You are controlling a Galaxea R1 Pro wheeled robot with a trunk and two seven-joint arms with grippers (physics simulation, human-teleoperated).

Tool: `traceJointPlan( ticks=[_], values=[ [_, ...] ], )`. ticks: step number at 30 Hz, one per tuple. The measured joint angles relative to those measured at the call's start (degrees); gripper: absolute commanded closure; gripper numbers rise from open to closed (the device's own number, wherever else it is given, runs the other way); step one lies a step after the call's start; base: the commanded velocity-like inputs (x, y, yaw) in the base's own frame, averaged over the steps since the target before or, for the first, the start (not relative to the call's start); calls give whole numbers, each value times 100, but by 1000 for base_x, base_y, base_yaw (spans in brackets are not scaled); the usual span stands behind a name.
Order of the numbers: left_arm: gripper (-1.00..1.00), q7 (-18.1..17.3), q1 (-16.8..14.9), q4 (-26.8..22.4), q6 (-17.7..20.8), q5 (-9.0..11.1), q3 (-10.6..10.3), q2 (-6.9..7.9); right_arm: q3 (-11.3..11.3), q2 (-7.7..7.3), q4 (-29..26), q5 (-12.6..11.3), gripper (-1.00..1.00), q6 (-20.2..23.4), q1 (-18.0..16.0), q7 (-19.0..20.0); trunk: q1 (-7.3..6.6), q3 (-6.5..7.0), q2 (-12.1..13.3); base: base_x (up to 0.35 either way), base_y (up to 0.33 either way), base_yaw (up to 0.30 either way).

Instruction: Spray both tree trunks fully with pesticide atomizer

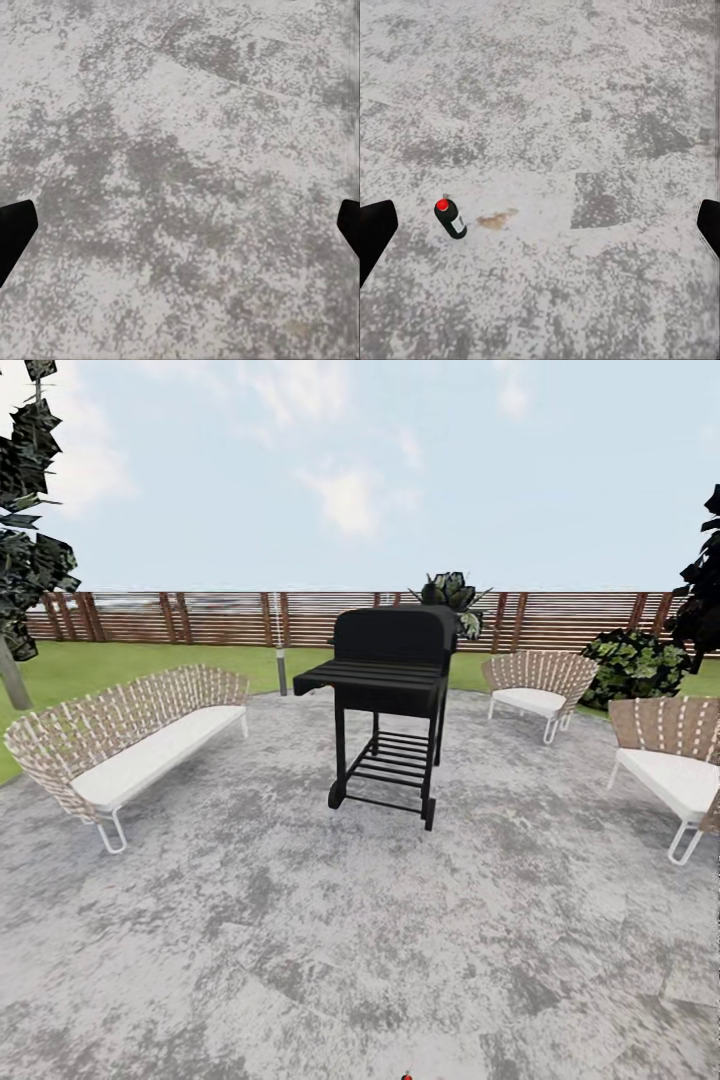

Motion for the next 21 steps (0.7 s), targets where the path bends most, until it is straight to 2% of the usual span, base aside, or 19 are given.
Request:
traceJointPlan(
  ticks=[10, 21],
  values=[
    [-100, 0, 0, 0, 0, 0, 0, 0, 0, 0, 0, 0, -100, -3, 0, -2, 0, 0, 0, 87, -267, 21],
    [-100, 0, -2, 0, -4, 0, 0, 0, 0, 0, 0, 0, -100, -4, 0, -3, 0, 0, 0, 86, -267, 225]
  ],
)
